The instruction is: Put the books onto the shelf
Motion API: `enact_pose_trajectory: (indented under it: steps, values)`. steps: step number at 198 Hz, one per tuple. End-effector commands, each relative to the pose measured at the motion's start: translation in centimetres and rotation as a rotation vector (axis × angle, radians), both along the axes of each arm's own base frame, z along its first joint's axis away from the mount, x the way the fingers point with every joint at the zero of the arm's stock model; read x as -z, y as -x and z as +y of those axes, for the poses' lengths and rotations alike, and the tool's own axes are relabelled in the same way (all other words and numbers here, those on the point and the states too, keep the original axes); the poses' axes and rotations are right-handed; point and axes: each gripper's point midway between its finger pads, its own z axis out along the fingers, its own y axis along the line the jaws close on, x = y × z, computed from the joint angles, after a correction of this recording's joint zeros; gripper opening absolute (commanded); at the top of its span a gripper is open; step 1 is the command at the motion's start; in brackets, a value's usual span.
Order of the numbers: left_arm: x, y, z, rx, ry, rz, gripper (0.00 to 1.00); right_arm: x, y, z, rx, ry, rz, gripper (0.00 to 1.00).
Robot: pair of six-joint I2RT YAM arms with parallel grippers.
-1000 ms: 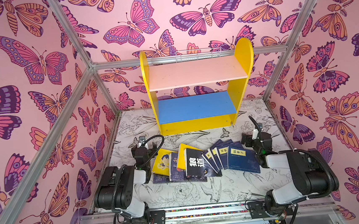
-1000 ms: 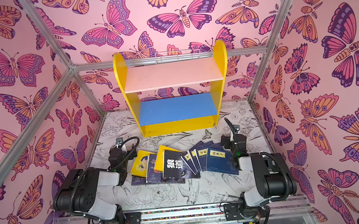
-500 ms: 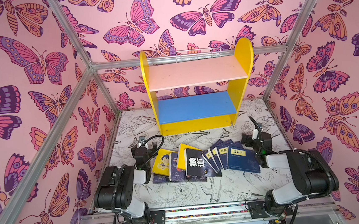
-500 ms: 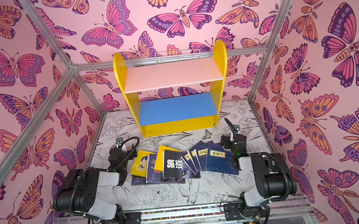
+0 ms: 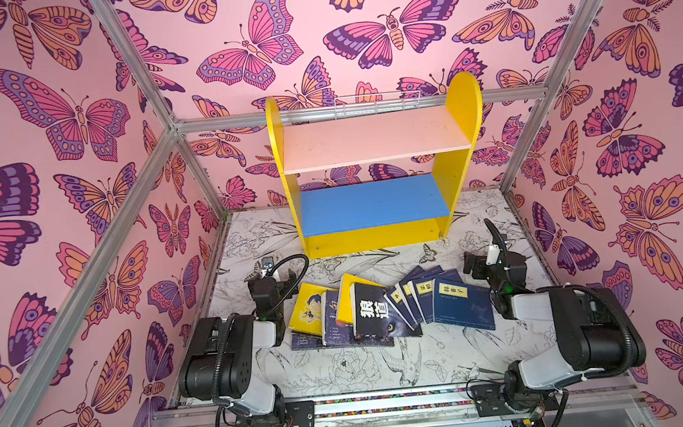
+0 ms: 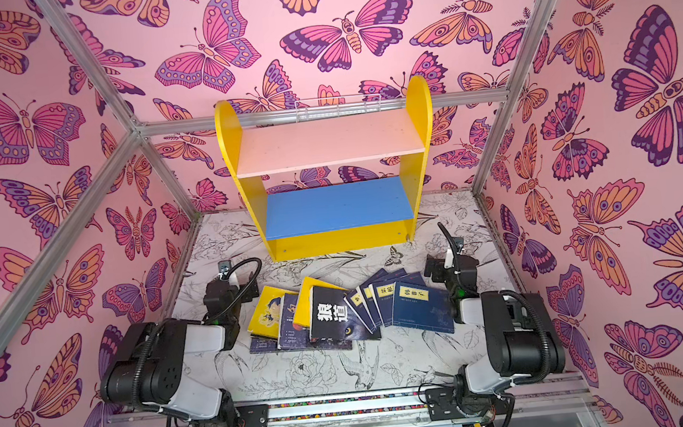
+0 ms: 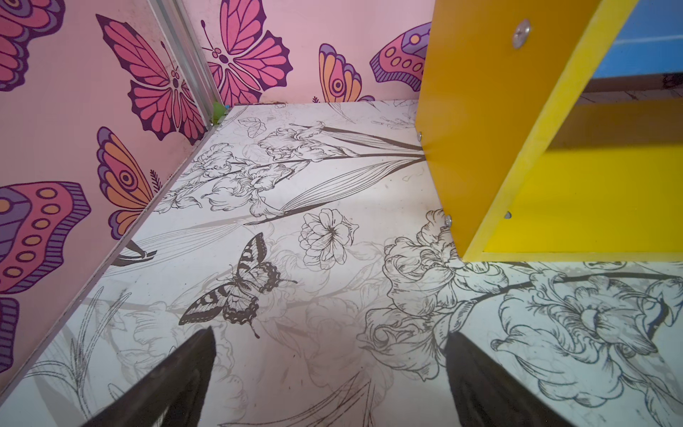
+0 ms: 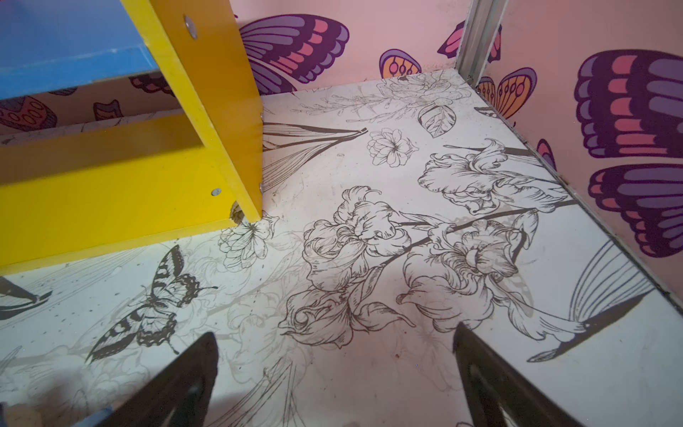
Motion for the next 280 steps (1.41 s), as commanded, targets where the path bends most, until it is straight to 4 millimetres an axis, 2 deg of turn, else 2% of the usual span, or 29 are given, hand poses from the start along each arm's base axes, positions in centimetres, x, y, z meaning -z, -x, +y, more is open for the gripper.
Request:
enact_pose_trajectory:
  steps: [1, 7, 17, 28, 49, 66, 82, 89, 106, 118, 131, 154, 171, 181, 197, 215, 241, 280]
  values:
    - [-0.7, -0.2, 0.1, -0.015, 0.0, -0.021, 0.98, -1.5, -0.3, 2.9, -0.169, -0.018, -0.051, 0.99]
    - [-1.2, 0.1, 0.7, -0.071, 0.0, -0.015, 0.98, -2.1, -0.4, 4.0, -0.237, -0.023, -0.058, 0.99]
    - [-1.6, 0.3, 0.7, -0.075, -0.004, -0.006, 0.98, -3.1, -0.2, 5.2, -0.285, -0.011, -0.002, 0.99]
    - [-3.0, 0.6, 2.3, -0.212, -0.062, -0.007, 0.99, -4.4, 0.1, 4.4, -0.168, -0.015, 0.097, 0.99]
    - [-4.9, 2.2, 5.1, -0.433, -0.071, -0.014, 0.99, -8.4, 0.8, 3.6, 0.037, -0.118, 0.009, 0.99]
    - [-6.9, 4.0, 5.7, -0.576, -0.126, -0.074, 0.99, -8.4, 2.6, 2.5, 0.196, -0.281, 0.062, 0.99]
    - [-8.5, 4.5, 4.0, -0.569, -0.137, -0.093, 0.99, -6.8, 5.0, 2.2, 0.304, -0.419, 0.153, 1.0]
    - [-10.1, 4.7, 2.7, -0.539, -0.106, -0.123, 0.99, -6.2, 6.2, 2.2, 0.336, -0.475, 0.183, 0.96]
    - [-11.6, 4.4, -1.8, -0.389, -0.076, -0.09, 0.99, -3.2, 10.7, 1.7, 0.511, -0.634, 0.302, 0.77]
    - [-12.0, 4.4, -5.3, -0.256, -0.024, -0.033, 0.99, -1.1, 13.7, 2.0, 0.624, -0.765, 0.383, 0.75]
    - [-12.2, 4.8, -8.5, -0.153, 0.065, 0.035, 0.99, 1.5, 16.4, 3.7, 0.679, -0.949, 0.483, 0.74]
    - [-12.0, 5.1, -14.8, 0.042, 0.184, 0.136, 0.99, 4.6, 18.7, 5.8, 0.752, -1.176, 0.568, 0.74]
    - [-11.6, 5.5, -20.1, 0.194, 0.232, 0.217, 0.99, 5.8, 19.6, 6.6, 0.766, -1.252, 0.603, 0.74]
    - [-10.2, 5.7, -24.0, 0.312, 0.221, 0.291, 0.99, 6.1, 19.9, 6.9, 0.765, -1.268, 0.621, 0.74]
    - [-9.8, 6.3, -29.7, 0.502, 0.217, 0.366, 0.99, 6.7, 20.3, 7.1, 0.767, -1.276, 0.643, 0.75]
    - [-9.3, 6.9, -34.9, 0.687, 0.242, 0.442, 0.99, 7.3, 20.6, 7.5, 0.763, -1.297, 0.662, 0.75]
    - [-9.2, 7.1, -40.4, 0.872, 0.299, 0.513, 0.99, 7.3, 21.3, 8.1, 0.747, -1.299, 0.705, 0.76]
    - [-7.6, 7.0, -45.9, 1.017, 0.246, 0.548, 0.99, 5.8, 22.4, 6.8, 0.766, -1.202, 0.684, 0.77]
